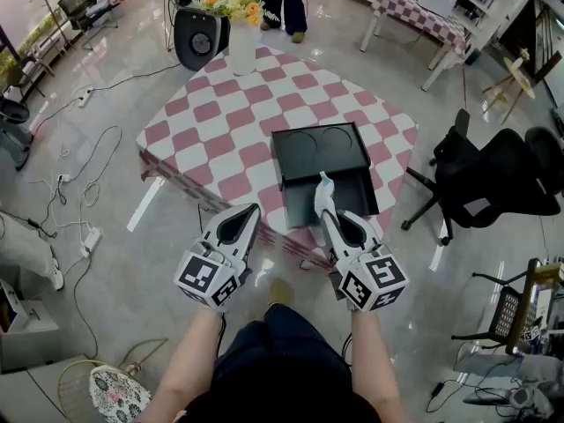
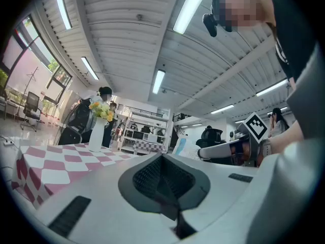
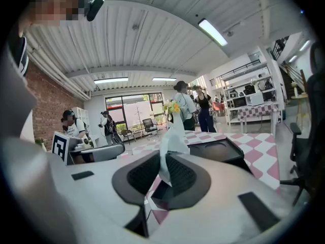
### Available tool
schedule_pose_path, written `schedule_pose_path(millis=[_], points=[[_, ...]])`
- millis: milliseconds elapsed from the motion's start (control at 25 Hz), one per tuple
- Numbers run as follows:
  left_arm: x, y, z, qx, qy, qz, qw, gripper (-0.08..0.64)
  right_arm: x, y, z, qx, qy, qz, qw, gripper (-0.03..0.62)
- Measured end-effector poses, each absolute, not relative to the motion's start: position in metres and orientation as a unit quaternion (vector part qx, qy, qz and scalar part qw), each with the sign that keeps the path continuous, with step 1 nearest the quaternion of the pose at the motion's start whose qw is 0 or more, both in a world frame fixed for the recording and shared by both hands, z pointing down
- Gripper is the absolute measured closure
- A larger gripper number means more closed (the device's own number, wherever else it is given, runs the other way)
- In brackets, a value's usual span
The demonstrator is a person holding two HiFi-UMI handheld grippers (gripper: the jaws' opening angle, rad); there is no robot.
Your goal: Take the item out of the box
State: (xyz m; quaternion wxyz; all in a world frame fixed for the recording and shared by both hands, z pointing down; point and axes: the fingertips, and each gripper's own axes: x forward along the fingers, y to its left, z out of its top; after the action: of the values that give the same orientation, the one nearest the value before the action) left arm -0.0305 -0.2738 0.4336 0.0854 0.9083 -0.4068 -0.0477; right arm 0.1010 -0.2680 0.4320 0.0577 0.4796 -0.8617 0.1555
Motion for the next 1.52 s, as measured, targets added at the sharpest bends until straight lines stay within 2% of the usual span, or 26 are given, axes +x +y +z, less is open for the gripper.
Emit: schedule_pose_path(millis=[1520], points=[[-0.038, -0.245, 0.379, 0.910, -0.405, -0.075, 0.055, 0.548, 0.105, -0.224, 0.370, 0.501, -0.859, 0.102, 0.013, 0.545]])
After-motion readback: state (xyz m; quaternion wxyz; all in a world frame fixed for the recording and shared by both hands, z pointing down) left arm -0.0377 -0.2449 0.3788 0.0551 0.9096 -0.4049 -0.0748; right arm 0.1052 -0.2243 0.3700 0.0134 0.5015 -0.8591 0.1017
